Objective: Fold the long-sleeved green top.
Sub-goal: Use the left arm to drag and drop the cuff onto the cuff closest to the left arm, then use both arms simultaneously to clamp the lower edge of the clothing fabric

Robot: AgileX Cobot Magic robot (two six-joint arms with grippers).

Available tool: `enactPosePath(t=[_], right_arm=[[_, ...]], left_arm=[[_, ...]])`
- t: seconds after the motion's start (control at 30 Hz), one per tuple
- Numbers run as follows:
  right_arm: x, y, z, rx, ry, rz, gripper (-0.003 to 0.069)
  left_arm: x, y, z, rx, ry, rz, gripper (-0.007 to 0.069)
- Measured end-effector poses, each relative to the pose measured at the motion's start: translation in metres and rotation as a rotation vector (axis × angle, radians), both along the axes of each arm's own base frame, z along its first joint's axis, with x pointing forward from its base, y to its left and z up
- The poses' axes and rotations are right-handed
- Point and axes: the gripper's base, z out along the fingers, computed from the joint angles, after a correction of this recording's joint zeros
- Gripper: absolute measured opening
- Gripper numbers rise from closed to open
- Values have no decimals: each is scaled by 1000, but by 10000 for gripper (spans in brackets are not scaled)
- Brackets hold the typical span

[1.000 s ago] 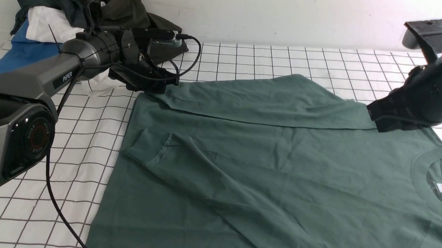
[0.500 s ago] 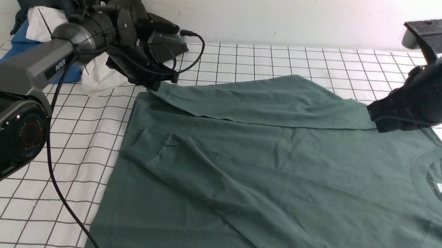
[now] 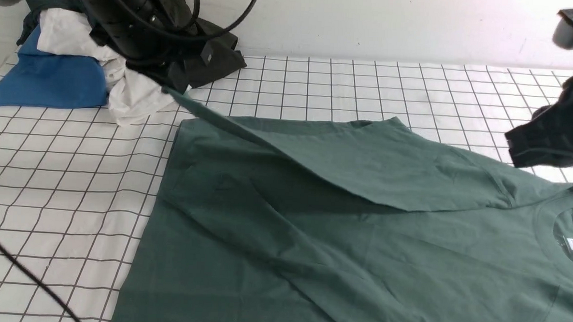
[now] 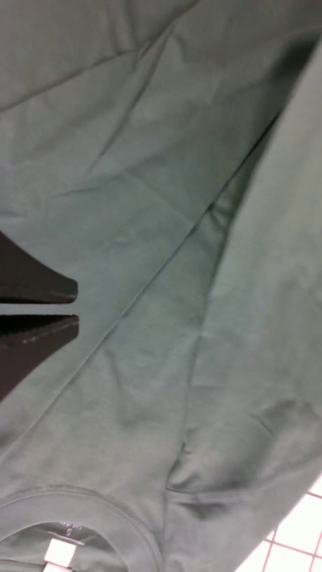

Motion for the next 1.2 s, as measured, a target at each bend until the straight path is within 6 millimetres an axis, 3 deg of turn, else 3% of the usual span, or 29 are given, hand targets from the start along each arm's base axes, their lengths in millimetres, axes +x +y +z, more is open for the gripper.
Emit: enactPosePath(t=[0.03, 0.1, 0.23, 0.3, 0.4, 0.43, 0.57, 0.6, 0.67, 0.73, 0.8, 0.87, 0.93, 1.03, 1.1, 1.17, 1.2], right_arm=[[0, 0, 0, 0, 1, 0, 31], [-14, 2, 12, 9, -34, 19, 31], [-36, 15, 25, 19, -55, 96, 31], [-45, 24, 24, 11, -11, 147, 31], [-49, 31, 23, 6, 3, 186, 31], [-52, 36, 22, 4, 8, 214, 31], [-67, 44, 19, 5, 9, 272, 31], [-74, 45, 18, 8, 10, 289, 31], [-81, 45, 17, 9, 9, 303, 31], [-96, 42, 11, 15, 13, 319, 31], [-103, 39, 5, 19, 29, 319, 31], [-118, 32, -5, 23, 43, 323, 31], [-125, 28, -11, 22, 52, 323, 31], [-140, 20, -19, 20, 52, 327, 31], [-143, 18, -22, 19, 51, 329, 31], [-151, 14, -28, 17, 55, 331, 31], [-152, 13, -29, 16, 55, 331, 31]], left_arm=[[-1, 0, -5, 2, 13, 1, 20], [-29, 6, -15, 5, 27, 15, 20], [-61, 13, -48, 14, 41, 43, 20], [-71, 15, -71, 30, 78, 38, 27], [-75, 16, -86, 44, 103, 20, 48], [-78, 17, -94, 56, 122, -3, 88], [-80, 17, -96, 71, 133, -50, 227], [-81, 17, -94, 75, 152, -70, 290], [-84, 16, -90, 77, 162, -89, 340], [-95, 8, -76, 78, 160, -151, 405], [-104, 1, -68, 83, 159, -192, 421], [-130, -20, -51, 129, 155, -330, 422], [-144, -30, -49, 172, 164, -411, 407], [-175, -44, -69, 273, 228, -581, 360], [-183, -44, -80, 301, 258, -624, 347], [-202, -40, -112, 355, 323, -746, 321], [-203, -40, -114, 356, 322, -752, 318]])
